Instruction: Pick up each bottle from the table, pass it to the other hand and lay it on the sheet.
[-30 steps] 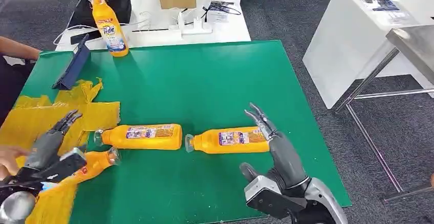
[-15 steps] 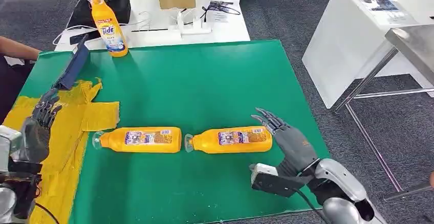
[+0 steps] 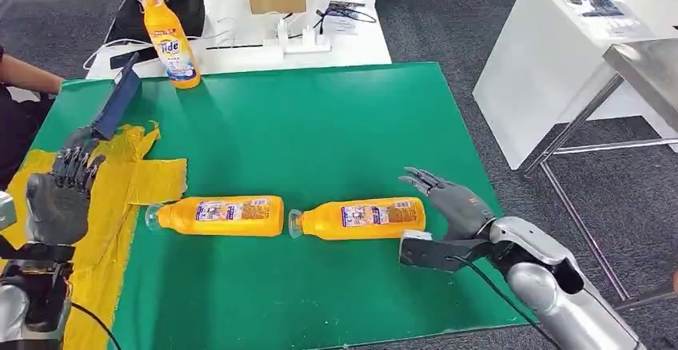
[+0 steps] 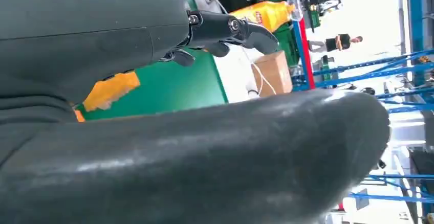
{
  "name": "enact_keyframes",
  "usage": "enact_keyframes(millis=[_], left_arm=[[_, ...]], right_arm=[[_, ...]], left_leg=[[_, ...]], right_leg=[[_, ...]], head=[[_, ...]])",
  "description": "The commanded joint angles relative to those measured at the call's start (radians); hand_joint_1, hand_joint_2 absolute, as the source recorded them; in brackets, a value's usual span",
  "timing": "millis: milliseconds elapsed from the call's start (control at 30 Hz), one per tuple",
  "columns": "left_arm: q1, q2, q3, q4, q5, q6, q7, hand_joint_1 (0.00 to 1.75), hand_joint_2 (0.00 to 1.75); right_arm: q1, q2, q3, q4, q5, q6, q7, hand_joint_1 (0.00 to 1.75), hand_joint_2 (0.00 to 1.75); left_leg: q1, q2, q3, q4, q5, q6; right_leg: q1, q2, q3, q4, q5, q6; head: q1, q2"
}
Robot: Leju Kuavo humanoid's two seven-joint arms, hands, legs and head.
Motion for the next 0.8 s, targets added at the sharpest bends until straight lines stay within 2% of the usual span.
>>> enact_keyframes(millis=[33,233,633,800], left_arm=[[-0.073,-0.029,-0.069,0.049,0.008,0.001,0.009,0.00,0.00],[-0.110,-0.033,-0.111,0.067,0.020,-0.002,0.016,0.00,0.00],[-0.107,-0.032,-0.111,0.068,0.020,-0.002,0.016,0.00,0.00],[-0.127,-0.033,-0.128,0.085,0.017,0.002,0.016,0.00,0.00]], right_arm=[[-0.144,0.059,0.153,0.219,0.014,0.013,0.015,0.00,1.75],[-0.226,0.114,0.237,0.343,0.017,0.026,0.026,0.00,1.75],[-0.224,0.113,0.238,0.345,0.017,0.025,0.027,0.00,1.75],[-0.249,0.143,0.280,0.408,0.015,0.023,0.024,0.00,1.75]], left_leg=[[0.000,0.002,0.002,0.000,0.000,0.000],[0.000,0.002,0.003,0.000,0.000,0.000],[0.000,0.002,0.003,0.001,0.000,0.000],[0.000,0.002,0.003,0.000,0.000,0.000]], right_leg=[[0.001,0.001,0.003,-0.001,0.000,-0.001],[0.001,0.001,0.004,-0.001,0.000,-0.002],[0.001,0.001,0.004,0.000,-0.001,-0.002],[0.001,0.001,0.004,0.000,0.000,-0.002]], head=[[0.000,0.000],[0.000,0.000],[0.000,0.000],[0.000,0.000]])
